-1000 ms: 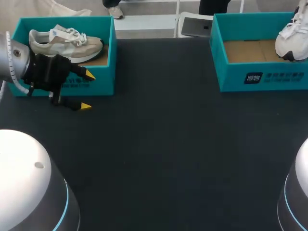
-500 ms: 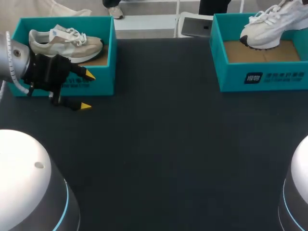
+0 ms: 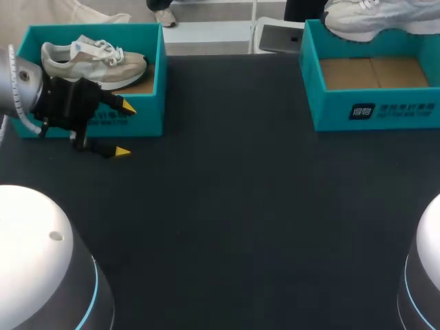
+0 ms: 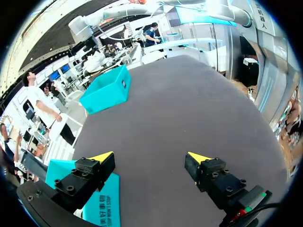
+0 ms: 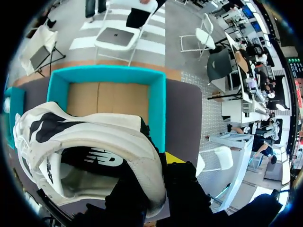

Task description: Take the shoe out of the shoebox, open the shoe tongue, remove and reinsert the insole, then place the shoe into the shoebox

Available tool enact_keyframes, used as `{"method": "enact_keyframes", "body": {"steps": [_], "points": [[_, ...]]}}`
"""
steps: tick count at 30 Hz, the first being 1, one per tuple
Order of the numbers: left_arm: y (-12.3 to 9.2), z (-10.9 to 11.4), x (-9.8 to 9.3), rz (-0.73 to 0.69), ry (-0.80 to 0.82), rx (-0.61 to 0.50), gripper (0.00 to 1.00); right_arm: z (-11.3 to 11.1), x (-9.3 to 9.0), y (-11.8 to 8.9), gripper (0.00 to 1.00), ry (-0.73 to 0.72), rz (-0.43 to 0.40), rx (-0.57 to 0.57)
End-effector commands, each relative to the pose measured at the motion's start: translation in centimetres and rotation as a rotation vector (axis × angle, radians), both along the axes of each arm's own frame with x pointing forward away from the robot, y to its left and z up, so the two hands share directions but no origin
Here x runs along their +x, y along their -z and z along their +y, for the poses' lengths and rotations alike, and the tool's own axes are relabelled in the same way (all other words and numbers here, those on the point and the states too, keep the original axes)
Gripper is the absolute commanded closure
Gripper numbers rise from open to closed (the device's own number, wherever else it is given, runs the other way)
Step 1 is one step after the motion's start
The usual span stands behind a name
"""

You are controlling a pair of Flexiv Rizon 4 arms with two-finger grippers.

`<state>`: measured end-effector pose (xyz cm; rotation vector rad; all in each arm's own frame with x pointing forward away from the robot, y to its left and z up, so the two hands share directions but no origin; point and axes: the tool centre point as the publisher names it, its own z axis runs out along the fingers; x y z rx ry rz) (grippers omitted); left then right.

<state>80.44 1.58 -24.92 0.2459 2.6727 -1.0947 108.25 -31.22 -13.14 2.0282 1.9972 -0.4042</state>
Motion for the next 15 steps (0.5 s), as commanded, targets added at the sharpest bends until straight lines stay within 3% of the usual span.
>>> {"method": "enact_keyframes", "body": {"steps": [1,9,15], "points": [[0.0,0.0,0.0,0.0,0.0,0.003,0.0,-0.1,0.7,-0.2,1.0,0.099,-0.013,0.017],[0.0,0.0,0.0,0.0,0.0,0.003,0.0,-0.8,0.2,0.7,1.0,0.07,-0.039,-0.009],[0.0,0.0,0.0,0.0,0.0,0.003,0.0,-2.7,-1.2,0.9,1.0,0.035,-0.003,-0.048]]}}
